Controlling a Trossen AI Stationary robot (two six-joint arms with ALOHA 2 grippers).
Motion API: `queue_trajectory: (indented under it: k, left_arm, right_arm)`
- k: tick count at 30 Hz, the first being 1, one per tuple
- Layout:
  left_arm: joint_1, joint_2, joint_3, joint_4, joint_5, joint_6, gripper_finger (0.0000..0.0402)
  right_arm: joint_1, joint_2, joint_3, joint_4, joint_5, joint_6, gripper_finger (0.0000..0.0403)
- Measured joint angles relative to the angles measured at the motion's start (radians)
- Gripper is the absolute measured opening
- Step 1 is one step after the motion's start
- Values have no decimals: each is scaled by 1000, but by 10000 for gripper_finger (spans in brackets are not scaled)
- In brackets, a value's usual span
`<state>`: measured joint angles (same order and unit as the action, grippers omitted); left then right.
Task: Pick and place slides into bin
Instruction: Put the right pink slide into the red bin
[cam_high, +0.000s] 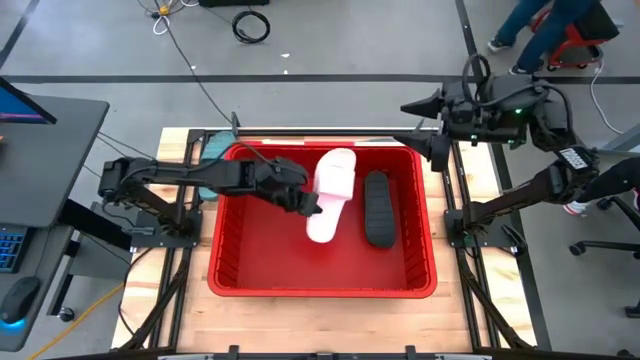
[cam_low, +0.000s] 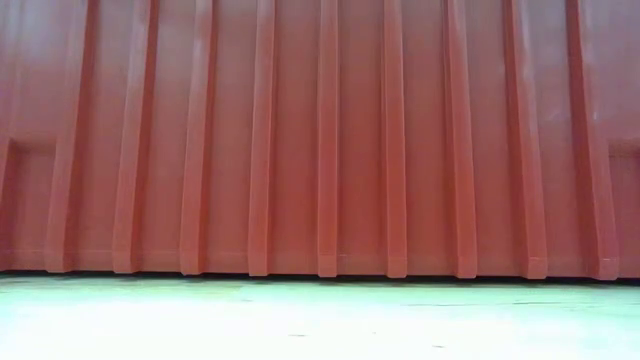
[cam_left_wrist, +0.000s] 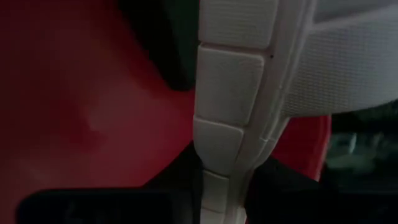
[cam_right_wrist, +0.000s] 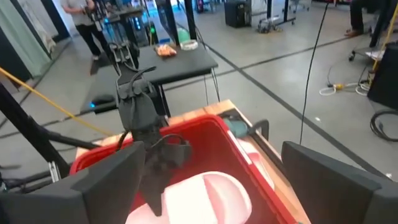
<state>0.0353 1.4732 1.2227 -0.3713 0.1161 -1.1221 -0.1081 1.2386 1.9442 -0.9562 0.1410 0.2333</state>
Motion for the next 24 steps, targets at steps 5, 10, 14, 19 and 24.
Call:
queue_trajectory:
  k: [5, 10, 14, 19, 24]
  left_arm:
    - [-6, 0, -132, 167, -61, -203, 77]
    - [-14, 13, -200, 133, -189, -310, 77]
    - [-41, 54, -122, 94, -253, -333, 76]
    - [-45, 181, -76, 74, -180, -367, 76]
    - [-55, 298, -75, 192, -71, -434, 86]
  right_arm:
    - [0, 5, -4, -34, 0, -14, 383]
    - [0, 6, -20, -49, 0, -27, 380]
    - [0, 9, -21, -51, -1, -54, 380]
    - [-1, 12, -21, -63, -8, -77, 380]
    - [-1, 12, -21, -102, -8, -77, 380]
